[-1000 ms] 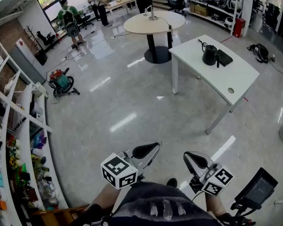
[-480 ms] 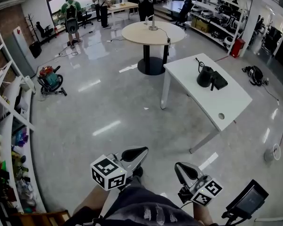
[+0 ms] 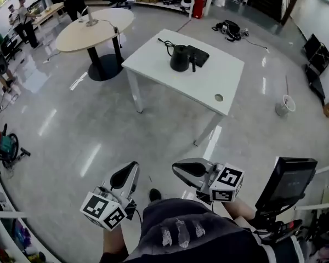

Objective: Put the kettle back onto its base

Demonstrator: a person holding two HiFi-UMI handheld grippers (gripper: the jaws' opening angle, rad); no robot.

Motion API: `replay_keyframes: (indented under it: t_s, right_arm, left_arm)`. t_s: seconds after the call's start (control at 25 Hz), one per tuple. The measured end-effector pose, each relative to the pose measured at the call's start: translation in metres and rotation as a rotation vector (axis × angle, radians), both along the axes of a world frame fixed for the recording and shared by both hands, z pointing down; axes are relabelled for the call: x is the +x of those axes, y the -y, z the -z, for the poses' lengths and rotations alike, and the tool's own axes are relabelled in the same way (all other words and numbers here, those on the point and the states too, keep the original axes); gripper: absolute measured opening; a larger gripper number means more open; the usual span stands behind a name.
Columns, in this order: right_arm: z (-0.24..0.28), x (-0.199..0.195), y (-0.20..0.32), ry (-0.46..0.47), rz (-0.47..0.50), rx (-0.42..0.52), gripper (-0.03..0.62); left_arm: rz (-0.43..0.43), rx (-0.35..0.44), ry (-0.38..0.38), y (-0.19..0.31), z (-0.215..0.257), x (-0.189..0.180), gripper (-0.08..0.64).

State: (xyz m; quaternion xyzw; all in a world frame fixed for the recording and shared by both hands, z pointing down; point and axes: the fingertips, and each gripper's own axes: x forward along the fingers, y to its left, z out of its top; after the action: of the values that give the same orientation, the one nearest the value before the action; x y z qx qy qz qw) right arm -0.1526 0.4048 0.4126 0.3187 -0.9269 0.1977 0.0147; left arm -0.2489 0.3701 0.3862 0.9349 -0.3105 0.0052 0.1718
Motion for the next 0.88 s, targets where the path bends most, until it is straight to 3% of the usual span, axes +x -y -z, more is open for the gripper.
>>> replay_keyframes:
  t_s: [0.16, 0.32, 0.52, 0.68, 0.76, 0.88]
  right_arm:
    - [0.018, -0.021, 0.01, -0.014, -0.001, -0.012, 0.003]
    - [0.036, -0.015, 0.028, -0.03, -0.072, -0.022, 0.003]
    - [0.026, 0.011, 0.077, -0.023, -0.109, -0.005, 0.002]
    - [0.014, 0.054, 0.134, -0.014, -0.086, 0.031, 0.002]
    - [0.01, 0.072, 0.152, -0.055, -0.084, 0.043, 0.003]
    - [0.005, 0.086, 0.158, -0.123, -0.112, 0.074, 0.002]
  left_arm:
    - [0.029, -0.051, 0.02, 0.025, 0.015, -0.029, 0.002]
    - [-0.022, -0.03, 0.008, 0.051, 0.038, -0.027, 0.002]
    - [-0.034, 0.006, 0.002, 0.088, 0.039, 0.002, 0.002]
    - [-0.005, 0.011, 0.042, 0.134, 0.027, 0.044, 0.002]
    - [0.017, 0.0, 0.052, 0.147, 0.027, 0.058, 0.002]
    - [-0.016, -0.006, 0.088, 0.153, 0.025, 0.07, 0.002]
